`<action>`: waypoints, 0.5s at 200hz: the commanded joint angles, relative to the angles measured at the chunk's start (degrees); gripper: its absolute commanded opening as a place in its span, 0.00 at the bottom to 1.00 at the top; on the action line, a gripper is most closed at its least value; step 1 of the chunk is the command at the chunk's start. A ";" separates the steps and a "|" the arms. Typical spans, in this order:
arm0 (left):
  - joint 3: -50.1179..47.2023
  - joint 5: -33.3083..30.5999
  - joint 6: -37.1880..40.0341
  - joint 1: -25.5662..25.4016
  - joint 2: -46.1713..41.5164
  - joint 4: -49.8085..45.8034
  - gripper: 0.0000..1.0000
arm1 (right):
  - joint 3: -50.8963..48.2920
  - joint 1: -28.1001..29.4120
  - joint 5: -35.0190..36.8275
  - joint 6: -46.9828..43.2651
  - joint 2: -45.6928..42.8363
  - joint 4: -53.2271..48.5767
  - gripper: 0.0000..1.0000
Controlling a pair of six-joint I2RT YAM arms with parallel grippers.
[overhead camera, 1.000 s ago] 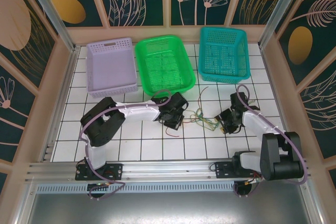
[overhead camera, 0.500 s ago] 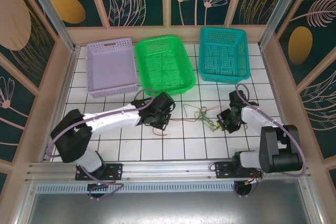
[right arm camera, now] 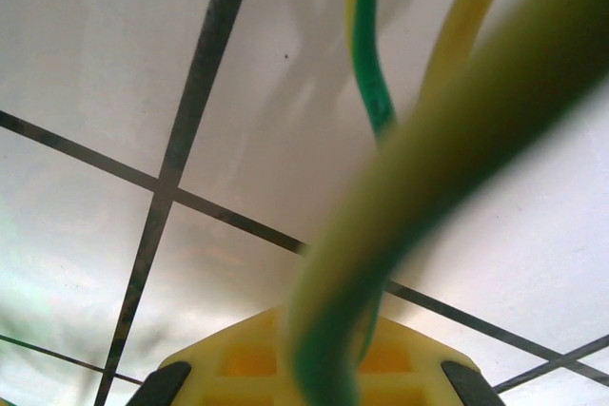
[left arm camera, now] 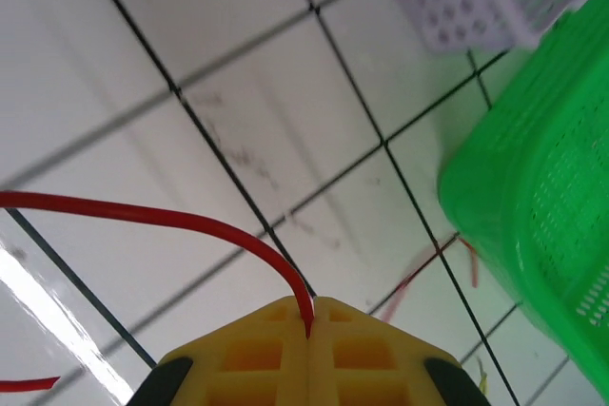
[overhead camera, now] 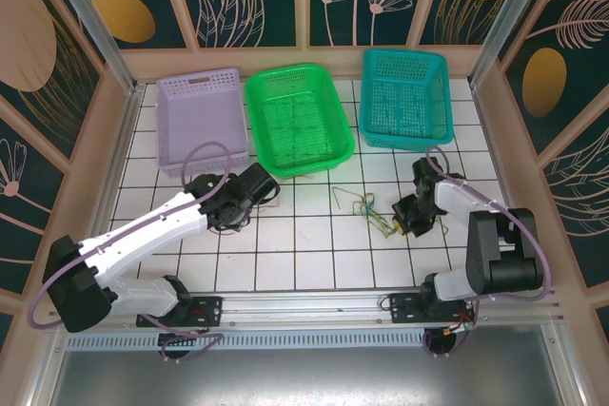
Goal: Untangle the cables
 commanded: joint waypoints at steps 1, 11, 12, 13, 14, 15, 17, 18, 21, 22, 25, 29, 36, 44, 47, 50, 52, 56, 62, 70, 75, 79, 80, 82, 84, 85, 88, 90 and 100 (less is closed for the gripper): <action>4.00 -10.05 9.82 0.53 -2.49 -4.53 0.00 | 0.24 0.56 3.59 -0.19 3.92 16.29 0.00; 5.46 -11.24 17.08 0.55 -3.16 0.32 0.00 | 1.10 0.69 3.60 -0.75 3.54 15.48 0.04; 5.63 -11.36 17.42 0.54 -3.17 0.60 0.00 | 1.16 0.74 3.66 -0.85 3.48 15.37 0.05; 5.85 -11.47 17.94 0.53 -3.18 0.82 0.00 | 1.20 0.76 3.69 -0.94 3.40 15.27 0.06; 6.00 -11.57 18.69 0.57 -3.19 1.07 0.00 | 1.30 0.77 3.74 -1.08 3.32 15.13 0.07; 6.30 -11.62 19.23 0.59 -3.19 1.24 0.00 | 1.39 0.82 3.77 -1.14 3.19 15.06 0.08; 6.80 -11.72 20.19 0.53 -3.12 1.41 0.00 | 1.51 0.97 3.86 -1.31 3.05 14.90 0.10; 7.05 -11.83 20.56 0.53 -3.11 1.45 0.00 | 1.68 1.01 3.88 -1.39 2.88 14.82 0.11; 7.83 -12.06 21.81 0.55 -2.97 1.71 0.00 | 2.11 1.11 4.03 -1.79 2.58 14.51 0.14; 8.09 -12.08 22.29 0.53 -2.90 1.73 0.00 | 2.24 1.17 4.05 -1.86 2.47 14.44 0.15; 8.88 -12.30 23.62 0.53 -2.71 2.02 0.00 | 2.59 1.30 4.26 -2.23 2.04 14.01 0.18; 9.65 -12.45 25.64 0.58 -2.49 2.35 0.00 | 3.16 1.52 4.59 -2.65 1.51 13.43 0.21; 11.90 -12.71 29.08 0.60 -1.87 2.56 0.00 | 4.47 2.07 5.39 -3.77 0.48 12.23 0.27; 14.12 -12.75 32.12 0.61 -1.19 2.13 0.00 | 6.45 2.80 6.65 -4.89 -0.85 10.65 0.34; 14.89 -12.73 33.35 0.61 -0.91 2.15 0.00 | 7.08 3.00 7.10 -5.41 -1.29 10.12 0.37; 15.80 -12.64 34.73 0.65 -0.72 2.40 0.00 | 7.67 3.40 7.50 -5.86 -1.79 9.58 0.39; 16.28 -12.55 35.82 0.62 -0.62 2.66 0.00 | 8.29 3.57 7.76 -6.17 -2.15 9.27 0.41; 17.05 -12.27 38.26 0.61 -0.53 3.58 0.00 | 9.26 3.90 8.30 -6.75 -2.78 8.47 0.44; 18.03 -11.59 42.27 0.61 -0.43 5.19 0.00 | 10.81 4.35 9.12 -7.65 -3.73 7.37 0.48; 19.05 -10.87 46.87 0.62 -0.54 7.68 0.00 | 12.73 4.92 9.84 -8.83 -4.86 6.11 0.53; 19.42 -10.61 49.71 0.61 -0.78 9.61 0.00 | 13.81 5.18 10.36 -9.58 -5.61 5.41 0.54; 19.55 -10.05 52.04 0.61 -1.08 11.45 0.00 | 14.75 5.41 10.59 -10.20 -6.19 4.92 0.55; 19.57 -9.89 53.01 0.61 -1.12 11.96 0.00 | 14.93 5.47 10.62 -10.36 -6.31 4.86 0.55; 19.53 -9.62 54.65 0.61 -1.33 12.75 0.00 | 15.40 5.58 10.71 -10.71 -6.57 4.75 0.55; 19.47 -9.35 56.21 0.61 -1.52 13.86 0.00 | 15.78 5.70 10.78 -11.06 -6.88 4.54 0.55; 19.45 -9.28 56.89 0.61 -1.61 14.40 0.00 | 15.97 5.75 10.81 -11.32 -7.01 4.50 0.56; 19.35 -8.93 58.88 0.61 -1.94 15.80 0.00 | 16.74 5.98 10.97 -11.95 -7.42 4.39 0.56; 19.34 -8.81 60.01 0.61 -2.13 16.63 0.00 | 17.12 6.11 11.00 -12.40 -7.69 4.37 0.56; 18.38 -6.61 66.98 0.61 -3.42 22.43 0.00 | 18.82 6.75 10.47 -15.00 -9.18 5.09 0.58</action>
